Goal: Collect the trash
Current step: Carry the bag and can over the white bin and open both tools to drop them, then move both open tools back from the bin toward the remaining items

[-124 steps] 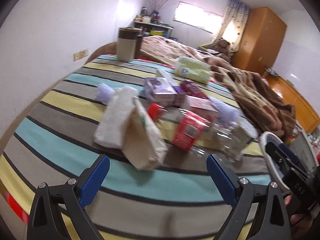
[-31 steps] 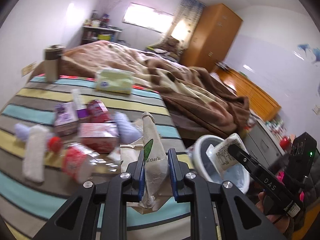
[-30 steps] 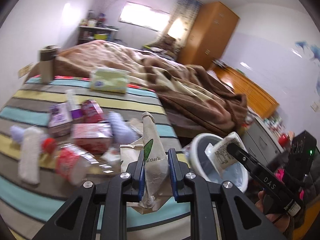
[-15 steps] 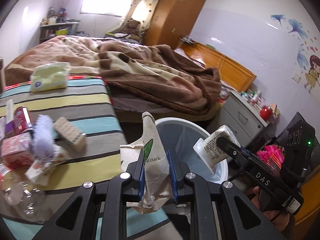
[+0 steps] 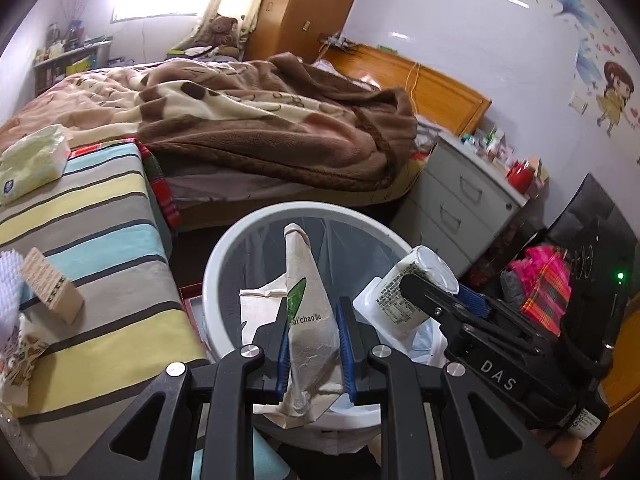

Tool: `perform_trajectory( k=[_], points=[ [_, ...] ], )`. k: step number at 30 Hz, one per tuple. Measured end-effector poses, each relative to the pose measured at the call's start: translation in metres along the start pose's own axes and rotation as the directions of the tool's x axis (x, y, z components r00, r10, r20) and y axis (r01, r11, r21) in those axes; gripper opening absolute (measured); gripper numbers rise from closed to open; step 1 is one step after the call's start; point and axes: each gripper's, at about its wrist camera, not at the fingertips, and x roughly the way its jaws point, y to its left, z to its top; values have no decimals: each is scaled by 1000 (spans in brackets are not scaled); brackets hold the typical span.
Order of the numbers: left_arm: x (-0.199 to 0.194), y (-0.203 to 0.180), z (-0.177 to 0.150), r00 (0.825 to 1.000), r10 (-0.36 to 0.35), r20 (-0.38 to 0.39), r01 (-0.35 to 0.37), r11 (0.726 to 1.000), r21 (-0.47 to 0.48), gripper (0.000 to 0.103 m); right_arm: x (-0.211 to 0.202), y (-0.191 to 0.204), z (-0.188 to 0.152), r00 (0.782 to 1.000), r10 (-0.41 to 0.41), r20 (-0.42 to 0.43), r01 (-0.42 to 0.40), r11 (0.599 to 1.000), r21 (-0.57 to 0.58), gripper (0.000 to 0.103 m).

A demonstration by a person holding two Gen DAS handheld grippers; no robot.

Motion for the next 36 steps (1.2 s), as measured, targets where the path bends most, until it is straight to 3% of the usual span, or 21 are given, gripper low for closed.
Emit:
perform_trajectory(
  k=[16,18,20,29,36],
  points=[
    [28,-7,-3,999,-18,-51,18,1000,16,23,4,-11,-7,998,-42,-48,43,999,16,45],
    [28,-5,-2,999,-12,-47,12,1000,6,35,6,-12,-7,998,-42,-49,43,999,24,53],
    [27,-3,-2,999,-19,-46,19,1000,-4,40,5,-14,-8,998,-44,-47,45,999,30,61],
    [8,6,-8,1000,1,-25,-1,1000,-20,45,-5,-5,-8,999,-37,-26,38,999,30,61],
    [-29,28,-16,998,56,29,-54,997,-58,51,-11,11,-9,1000,2,7,-2,1000,18,65]
  ],
)
